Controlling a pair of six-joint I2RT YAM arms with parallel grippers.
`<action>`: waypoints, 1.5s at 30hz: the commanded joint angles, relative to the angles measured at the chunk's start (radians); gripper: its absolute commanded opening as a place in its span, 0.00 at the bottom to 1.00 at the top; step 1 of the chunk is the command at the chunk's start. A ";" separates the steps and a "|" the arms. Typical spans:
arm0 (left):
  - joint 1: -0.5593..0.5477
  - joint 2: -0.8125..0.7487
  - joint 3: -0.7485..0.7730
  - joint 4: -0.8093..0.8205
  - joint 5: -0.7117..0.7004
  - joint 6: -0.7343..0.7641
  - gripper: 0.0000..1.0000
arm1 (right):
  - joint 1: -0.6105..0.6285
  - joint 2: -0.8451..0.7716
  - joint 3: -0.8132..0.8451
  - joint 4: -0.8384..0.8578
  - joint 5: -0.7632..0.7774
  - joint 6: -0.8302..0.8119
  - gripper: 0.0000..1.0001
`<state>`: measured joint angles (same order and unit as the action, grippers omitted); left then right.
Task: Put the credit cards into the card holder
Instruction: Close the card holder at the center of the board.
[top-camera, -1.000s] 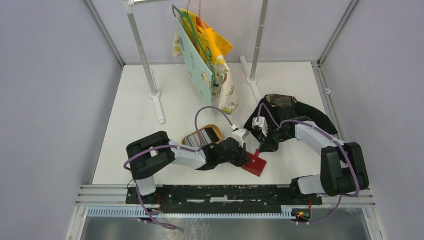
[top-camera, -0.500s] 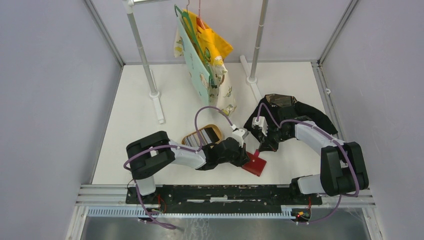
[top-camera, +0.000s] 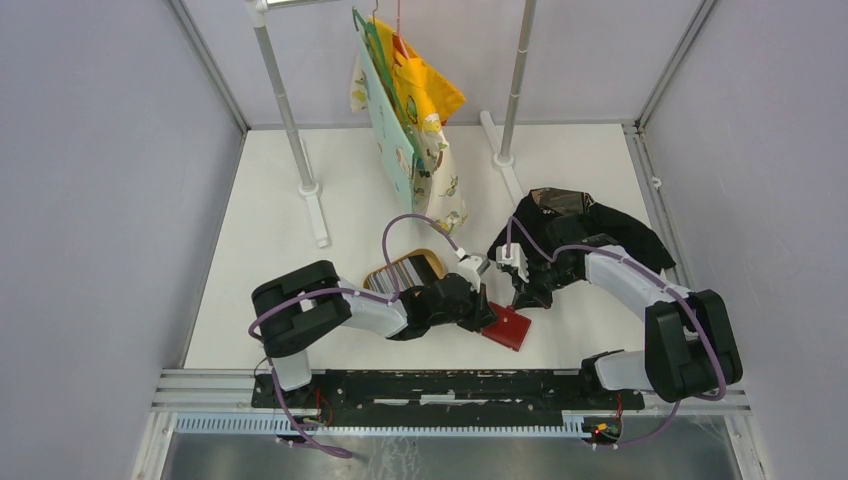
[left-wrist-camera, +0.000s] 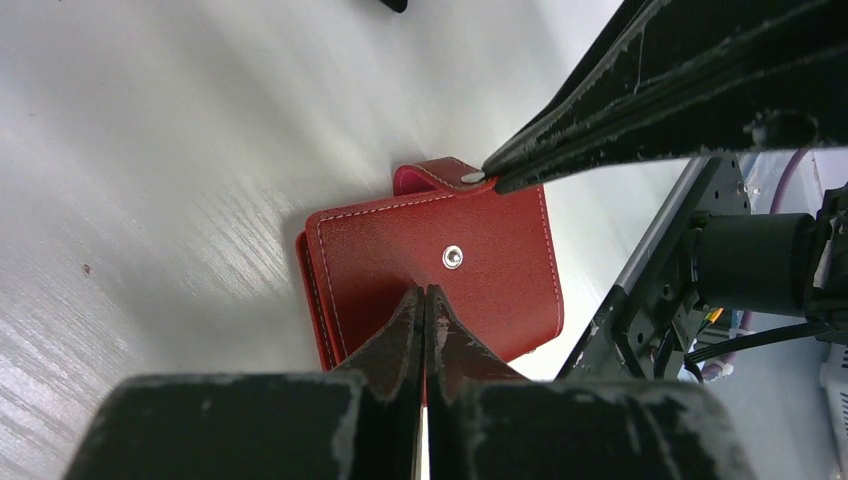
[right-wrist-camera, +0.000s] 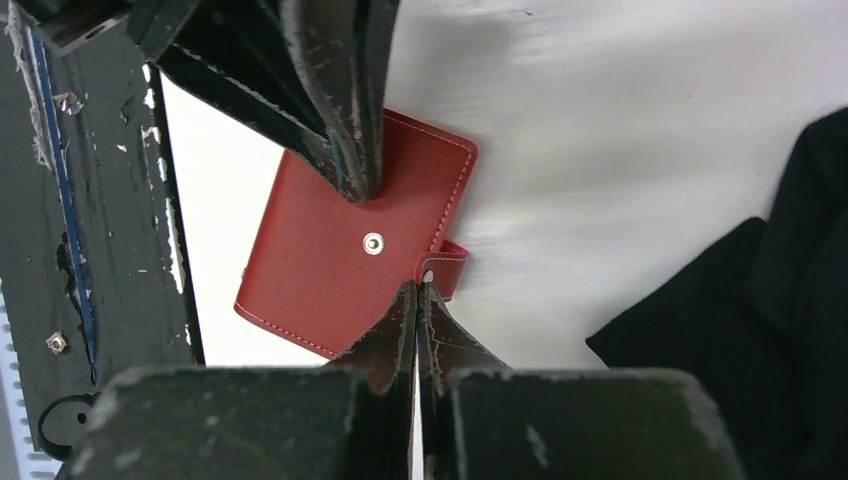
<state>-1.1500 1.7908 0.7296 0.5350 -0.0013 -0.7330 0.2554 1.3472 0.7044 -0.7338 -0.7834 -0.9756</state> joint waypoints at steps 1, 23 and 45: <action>0.006 0.012 -0.015 0.052 -0.003 -0.027 0.02 | 0.028 -0.014 -0.006 -0.024 -0.010 -0.049 0.00; 0.007 0.024 -0.046 0.165 0.068 -0.047 0.02 | 0.130 -0.028 -0.039 0.014 0.022 -0.042 0.00; 0.007 0.010 -0.061 0.157 0.050 -0.048 0.02 | 0.176 -0.039 -0.048 0.047 0.069 -0.030 0.00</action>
<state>-1.1458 1.8156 0.6807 0.6712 0.0593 -0.7547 0.4255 1.3270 0.6594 -0.7136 -0.7277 -1.0153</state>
